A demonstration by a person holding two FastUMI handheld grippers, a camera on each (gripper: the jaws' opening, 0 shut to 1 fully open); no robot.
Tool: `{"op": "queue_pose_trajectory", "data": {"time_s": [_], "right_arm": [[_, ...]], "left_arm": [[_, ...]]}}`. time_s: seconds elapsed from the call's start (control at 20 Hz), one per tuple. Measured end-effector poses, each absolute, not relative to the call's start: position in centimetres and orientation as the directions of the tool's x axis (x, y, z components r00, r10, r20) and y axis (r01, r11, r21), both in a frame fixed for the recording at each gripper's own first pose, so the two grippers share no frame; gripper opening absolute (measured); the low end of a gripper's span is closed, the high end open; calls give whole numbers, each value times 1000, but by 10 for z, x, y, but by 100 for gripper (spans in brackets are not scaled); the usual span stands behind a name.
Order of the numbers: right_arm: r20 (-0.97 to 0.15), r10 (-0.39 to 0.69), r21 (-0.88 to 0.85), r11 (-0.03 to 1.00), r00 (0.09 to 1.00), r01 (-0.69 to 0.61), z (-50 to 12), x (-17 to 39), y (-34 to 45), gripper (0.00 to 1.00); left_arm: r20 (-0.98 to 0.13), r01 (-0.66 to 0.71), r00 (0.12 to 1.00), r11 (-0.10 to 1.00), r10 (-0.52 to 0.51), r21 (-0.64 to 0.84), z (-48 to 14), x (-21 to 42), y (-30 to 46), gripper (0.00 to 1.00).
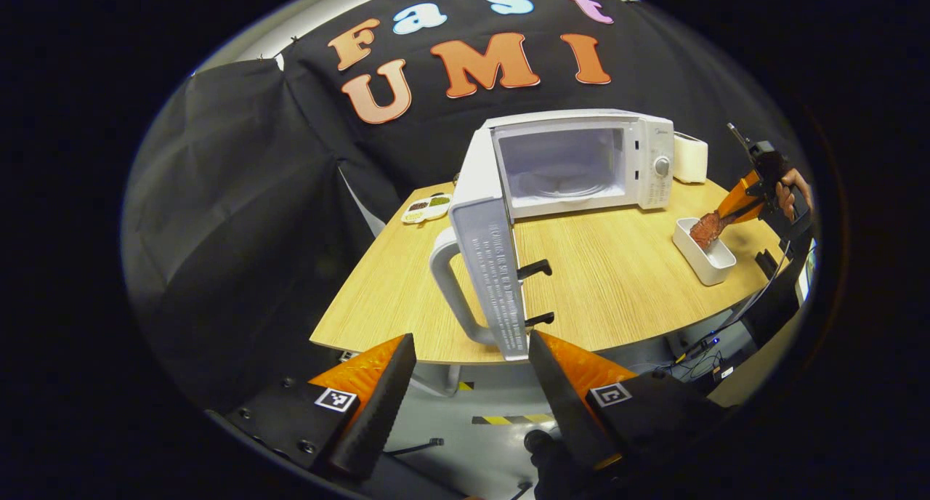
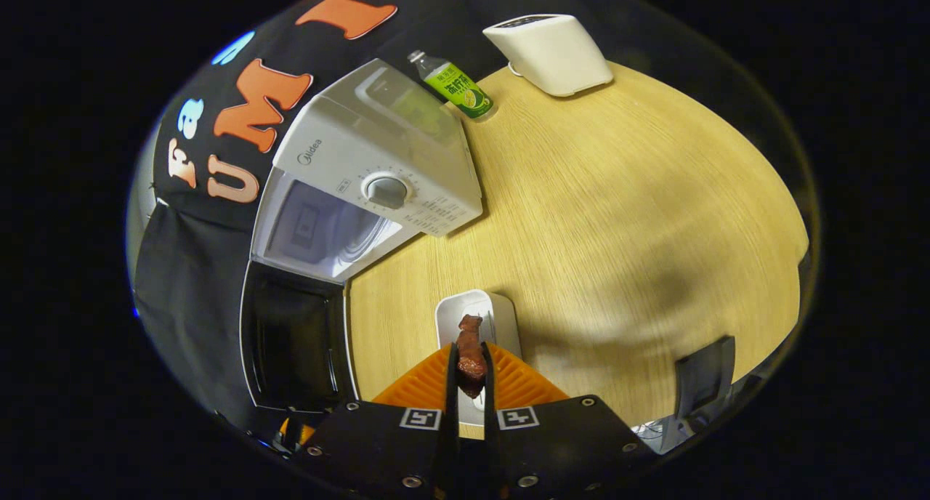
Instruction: Open the microwave oven with the left hand, put the food in, and close the microwave oven.
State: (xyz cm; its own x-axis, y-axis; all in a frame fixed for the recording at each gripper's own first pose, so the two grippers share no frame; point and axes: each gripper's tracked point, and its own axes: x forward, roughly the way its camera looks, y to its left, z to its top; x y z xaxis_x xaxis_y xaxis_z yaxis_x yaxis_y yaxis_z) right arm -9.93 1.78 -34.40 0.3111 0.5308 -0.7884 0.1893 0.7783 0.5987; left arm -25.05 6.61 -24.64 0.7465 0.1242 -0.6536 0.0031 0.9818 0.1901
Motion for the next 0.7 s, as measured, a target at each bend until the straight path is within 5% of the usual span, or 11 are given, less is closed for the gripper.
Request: {"op": "queue_pose_trajectory", "data": {"time_s": [0.15, 0.2, 0.25, 0.4, 0.45, 0.5, 0.55, 0.65, 0.7], "right_arm": [[-787, 533, 601, 776, 310, 191, -342, -101, 21, 11], [-787, 532, 600, 778, 312, 189, -340, -100, 22, 11], [-787, 528, 598, 779, 319, 188, -337, -101, 22, 11], [-772, 527, 615, 760, 355, 209, -321, -97, 21, 11], [-761, 529, 627, 748, 375, 218, -312, -96, 20, 11], [-745, 533, 645, 730, 401, 227, -302, -92, 22, 11], [-721, 546, 673, 700, 428, 239, -290, -88, 26, 11], [-675, 560, 717, 650, 480, 251, -269, -81, 37, 11], [-666, 555, 724, 642, 498, 252, -263, -79, 43, 11]], "left_arm": [[-652, -14, 747, 984, 128, 178, -241, -251, 65, 100], [-649, -23, 749, 984, 133, 175, -239, -251, 65, 93], [-645, -33, 751, 984, 140, 174, -236, -251, 65, 100], [-622, -80, 767, 986, 156, 149, -220, -251, 72, 100], [-613, -95, 773, 985, 163, 141, -215, -250, 76, 92], [-602, -109, 780, 985, 170, 136, -210, -249, 81, 100], [-588, -118, 789, 984, 175, 135, -204, -245, 86, 92], [-563, -129, 806, 982, 185, 139, -195, -239, 98, 92], [-558, -129, 809, 982, 185, 138, -194, -237, 105, 100]]}}
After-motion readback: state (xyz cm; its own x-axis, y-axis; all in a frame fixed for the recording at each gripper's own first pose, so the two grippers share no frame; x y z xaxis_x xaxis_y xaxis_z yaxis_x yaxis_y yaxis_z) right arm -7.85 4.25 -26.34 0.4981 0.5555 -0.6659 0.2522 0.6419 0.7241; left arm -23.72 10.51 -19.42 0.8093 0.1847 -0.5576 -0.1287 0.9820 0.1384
